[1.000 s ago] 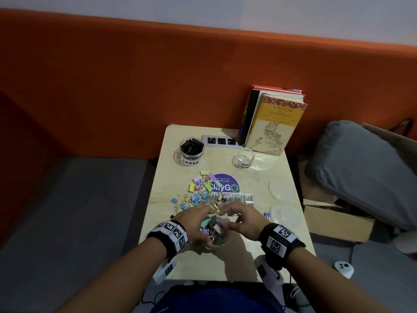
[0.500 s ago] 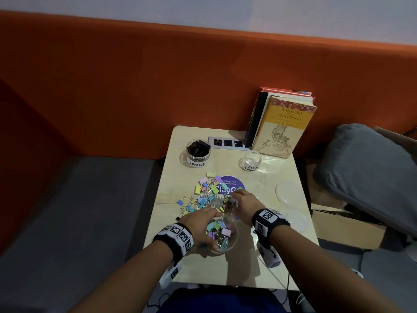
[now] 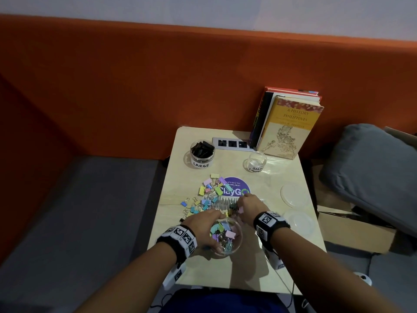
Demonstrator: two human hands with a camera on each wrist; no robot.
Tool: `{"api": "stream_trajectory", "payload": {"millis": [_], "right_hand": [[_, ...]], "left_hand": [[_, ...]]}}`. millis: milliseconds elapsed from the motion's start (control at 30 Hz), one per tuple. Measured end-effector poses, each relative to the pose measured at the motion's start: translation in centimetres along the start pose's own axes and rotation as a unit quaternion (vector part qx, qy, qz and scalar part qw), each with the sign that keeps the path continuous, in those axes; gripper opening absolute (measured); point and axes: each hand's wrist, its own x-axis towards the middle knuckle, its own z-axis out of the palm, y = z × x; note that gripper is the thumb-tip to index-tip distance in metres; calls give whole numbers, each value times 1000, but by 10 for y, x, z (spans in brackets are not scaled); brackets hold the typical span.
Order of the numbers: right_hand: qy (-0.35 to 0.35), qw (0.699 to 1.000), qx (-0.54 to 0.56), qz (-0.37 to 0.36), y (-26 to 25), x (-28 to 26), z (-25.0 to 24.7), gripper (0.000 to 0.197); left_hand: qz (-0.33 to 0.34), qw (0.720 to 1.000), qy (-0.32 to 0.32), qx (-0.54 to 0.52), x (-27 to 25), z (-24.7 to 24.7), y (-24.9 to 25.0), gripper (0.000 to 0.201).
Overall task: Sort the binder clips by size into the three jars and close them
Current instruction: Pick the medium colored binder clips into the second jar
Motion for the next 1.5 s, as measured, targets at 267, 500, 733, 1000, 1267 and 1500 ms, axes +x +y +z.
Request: {"api": "stream_trajectory", "payload": {"millis": [267, 500, 733, 1000, 1267, 1500], "right_hand": [[73, 983, 159, 57, 6, -25, -17, 15], [-26, 942, 335, -21, -3, -64, -45, 18], [-79, 946, 307, -68, -7, -75, -31, 42], [-81, 986, 130, -70, -28, -75, 6, 117], [-73, 984, 151, -54, -28, -80, 4, 108], [-66, 983, 170, -32, -25, -86, 5, 107]], "left_hand": [[0, 1000, 6, -1, 0, 2, -2, 88], [8, 1000, 12, -9, 0, 3, -3, 81], [14, 1000, 12, -11, -2, 3, -3, 89], [13, 999, 26, -27, -2, 7, -5, 89], [11, 990, 98, -102, -4, 7, -40, 54], [-53, 985, 141, 78, 18, -16, -71, 29]]}}
